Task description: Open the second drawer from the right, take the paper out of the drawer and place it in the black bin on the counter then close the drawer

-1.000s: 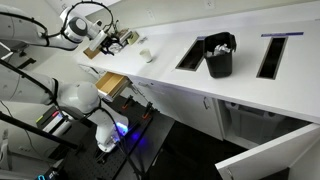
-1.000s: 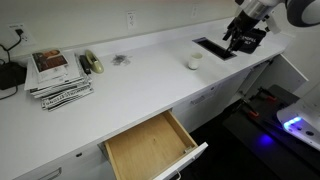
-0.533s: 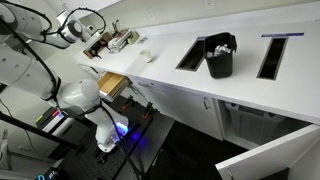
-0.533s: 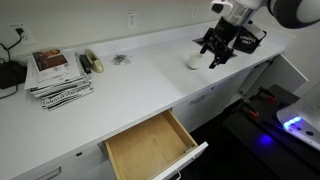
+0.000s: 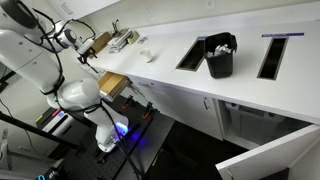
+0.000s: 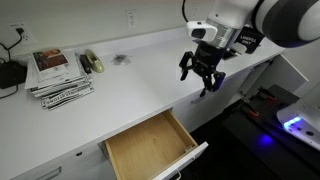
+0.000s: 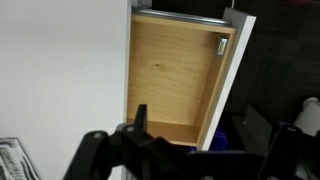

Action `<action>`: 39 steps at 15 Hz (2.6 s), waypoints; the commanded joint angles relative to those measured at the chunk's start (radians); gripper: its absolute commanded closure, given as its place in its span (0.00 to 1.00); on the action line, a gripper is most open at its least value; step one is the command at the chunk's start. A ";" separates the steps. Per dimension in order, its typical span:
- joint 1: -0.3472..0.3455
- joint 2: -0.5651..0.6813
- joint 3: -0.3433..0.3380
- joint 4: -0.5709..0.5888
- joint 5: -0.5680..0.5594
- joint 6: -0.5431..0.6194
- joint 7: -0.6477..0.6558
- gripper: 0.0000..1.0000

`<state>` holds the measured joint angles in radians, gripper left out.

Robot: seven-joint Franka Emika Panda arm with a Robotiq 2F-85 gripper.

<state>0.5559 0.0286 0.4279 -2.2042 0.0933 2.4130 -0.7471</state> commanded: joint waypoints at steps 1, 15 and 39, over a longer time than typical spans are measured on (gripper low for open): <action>0.005 0.091 0.074 0.085 0.013 -0.051 -0.122 0.00; 0.033 0.239 0.181 0.143 -0.174 -0.072 -0.277 0.00; 0.445 0.696 0.035 0.422 -0.628 -0.080 -0.698 0.99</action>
<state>0.9793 0.7322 0.4874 -1.7812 -0.5589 2.3275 -1.4307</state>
